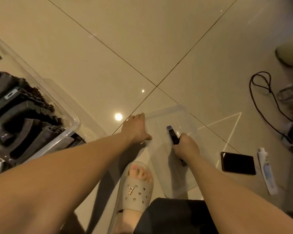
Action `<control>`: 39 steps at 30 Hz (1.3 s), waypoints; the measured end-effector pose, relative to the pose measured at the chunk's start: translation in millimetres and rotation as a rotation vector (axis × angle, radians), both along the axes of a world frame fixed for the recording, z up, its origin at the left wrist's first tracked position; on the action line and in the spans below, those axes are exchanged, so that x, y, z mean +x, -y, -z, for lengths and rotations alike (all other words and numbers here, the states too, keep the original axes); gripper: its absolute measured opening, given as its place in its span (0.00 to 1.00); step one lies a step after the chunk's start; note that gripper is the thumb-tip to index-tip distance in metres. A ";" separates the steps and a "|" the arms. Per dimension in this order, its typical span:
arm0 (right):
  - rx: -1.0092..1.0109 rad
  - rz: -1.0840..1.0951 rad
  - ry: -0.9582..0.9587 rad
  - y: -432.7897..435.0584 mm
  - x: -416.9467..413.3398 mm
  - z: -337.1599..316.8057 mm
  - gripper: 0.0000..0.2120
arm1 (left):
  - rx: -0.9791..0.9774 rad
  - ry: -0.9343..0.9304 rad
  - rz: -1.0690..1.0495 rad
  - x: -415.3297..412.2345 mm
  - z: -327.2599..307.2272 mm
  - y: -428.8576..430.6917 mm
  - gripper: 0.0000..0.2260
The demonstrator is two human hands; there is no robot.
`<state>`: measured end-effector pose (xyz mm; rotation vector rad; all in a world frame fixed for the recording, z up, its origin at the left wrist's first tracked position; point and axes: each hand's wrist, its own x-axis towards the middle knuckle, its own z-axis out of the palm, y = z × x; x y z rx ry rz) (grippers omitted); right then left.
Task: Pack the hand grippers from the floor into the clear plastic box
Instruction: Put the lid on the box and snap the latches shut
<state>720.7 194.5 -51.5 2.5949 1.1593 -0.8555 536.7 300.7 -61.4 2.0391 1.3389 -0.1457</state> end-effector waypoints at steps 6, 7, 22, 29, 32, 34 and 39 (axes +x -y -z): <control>0.280 -0.192 0.114 -41.0 -6.8 -36.7 0.03 | 0.022 0.026 -0.179 -17.5 -34.7 -20.0 0.35; 0.348 -0.224 0.136 -51.7 -10.4 -47.7 0.04 | 0.050 0.028 -0.217 -22.3 -45.8 -23.3 0.35; 0.718 -0.504 0.034 -139.7 -179.5 -254.8 0.08 | 0.385 0.199 -0.642 -204.7 -253.3 -51.2 0.33; 0.700 -0.613 -0.149 -132.7 -285.4 -251.6 0.07 | 0.335 0.338 -0.965 -297.7 -250.2 -17.5 0.23; 0.685 -0.634 -0.180 -126.4 -312.5 -225.9 0.07 | 0.301 0.321 -1.050 -316.8 -224.7 3.4 0.24; 0.676 -0.632 -0.203 -124.7 -326.4 -210.2 0.07 | 0.305 0.238 -1.046 -325.9 -212.6 11.9 0.25; 0.667 -0.626 -0.252 -135.0 -362.1 -184.7 0.07 | 0.299 0.088 -1.080 -339.4 -196.0 18.3 0.24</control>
